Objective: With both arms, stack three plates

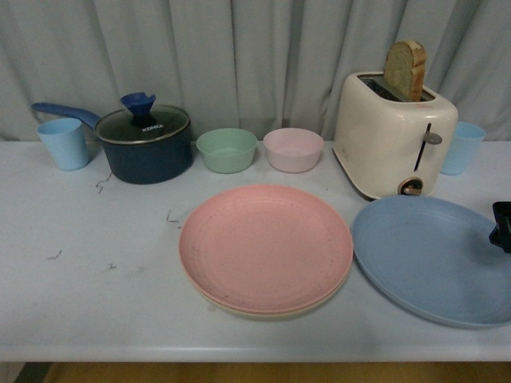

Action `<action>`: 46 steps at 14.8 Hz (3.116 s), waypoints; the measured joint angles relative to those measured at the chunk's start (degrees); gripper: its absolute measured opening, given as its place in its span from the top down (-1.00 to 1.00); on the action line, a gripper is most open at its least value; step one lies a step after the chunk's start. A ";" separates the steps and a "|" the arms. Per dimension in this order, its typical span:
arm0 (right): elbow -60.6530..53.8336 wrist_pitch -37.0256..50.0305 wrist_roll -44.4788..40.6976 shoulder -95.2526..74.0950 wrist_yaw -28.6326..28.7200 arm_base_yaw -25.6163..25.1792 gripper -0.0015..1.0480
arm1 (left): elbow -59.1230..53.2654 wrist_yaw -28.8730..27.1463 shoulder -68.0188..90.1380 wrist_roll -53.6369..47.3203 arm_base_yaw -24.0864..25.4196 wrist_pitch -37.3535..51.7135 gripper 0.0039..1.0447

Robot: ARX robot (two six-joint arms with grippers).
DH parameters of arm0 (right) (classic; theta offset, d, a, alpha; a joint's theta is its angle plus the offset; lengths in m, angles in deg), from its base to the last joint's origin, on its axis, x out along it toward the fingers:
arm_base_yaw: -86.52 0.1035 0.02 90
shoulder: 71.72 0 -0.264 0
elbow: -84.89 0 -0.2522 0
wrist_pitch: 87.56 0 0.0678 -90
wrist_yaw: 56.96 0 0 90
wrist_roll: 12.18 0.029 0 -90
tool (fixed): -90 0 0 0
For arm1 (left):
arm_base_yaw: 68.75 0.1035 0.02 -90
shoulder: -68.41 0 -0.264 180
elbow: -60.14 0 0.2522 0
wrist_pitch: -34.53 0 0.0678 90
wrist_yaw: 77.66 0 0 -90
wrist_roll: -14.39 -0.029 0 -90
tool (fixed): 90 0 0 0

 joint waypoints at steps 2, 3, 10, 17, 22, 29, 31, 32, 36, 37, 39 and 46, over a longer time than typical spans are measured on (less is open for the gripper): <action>0.52 0.46 0.42 -1.57 -1.42 0.79 -0.77 | 0.00 0.00 0.00 0.00 0.00 0.00 -0.88; 0.76 0.28 0.50 -2.05 -1.49 1.03 -0.56 | 0.00 0.00 0.00 0.00 0.00 0.02 -0.88; -2.54 2.69 2.89 0.11 1.31 -0.26 0.90 | 0.00 0.00 0.00 0.00 0.00 0.02 -0.88; -19.28 -2.73 4.61 23.17 10.56 -6.86 0.94 | 0.00 0.00 0.00 0.00 0.00 0.02 -0.88; -19.96 3.89 14.43 33.31 17.20 7.15 0.94 | 0.00 0.00 0.00 0.00 0.00 0.02 -0.88; -8.87 10.05 25.40 13.68 7.69 20.35 0.94 | 0.00 0.00 0.00 0.00 0.00 0.00 -0.88; -7.21 9.25 26.36 10.34 7.06 21.07 0.94 | 0.00 0.00 0.00 0.00 0.00 0.02 -0.88; -6.56 9.14 26.77 9.31 6.99 21.68 0.94 | 0.00 0.00 0.00 0.00 0.00 0.02 -0.88; -3.89 8.72 27.45 6.14 5.95 23.96 0.94 | 0.00 0.00 0.00 0.00 0.00 0.00 -0.88; -3.45 8.44 27.45 5.18 5.60 24.37 0.94 | 0.00 0.00 0.00 0.00 0.00 0.00 -0.88; -3.06 7.65 27.45 3.63 4.59 24.87 0.94 | 0.00 0.00 0.00 0.00 0.00 0.02 -0.88; -14.78 17.20 26.88 13.90 7.58 22.32 -0.57 | 0.00 0.00 0.00 0.00 0.00 0.02 -0.88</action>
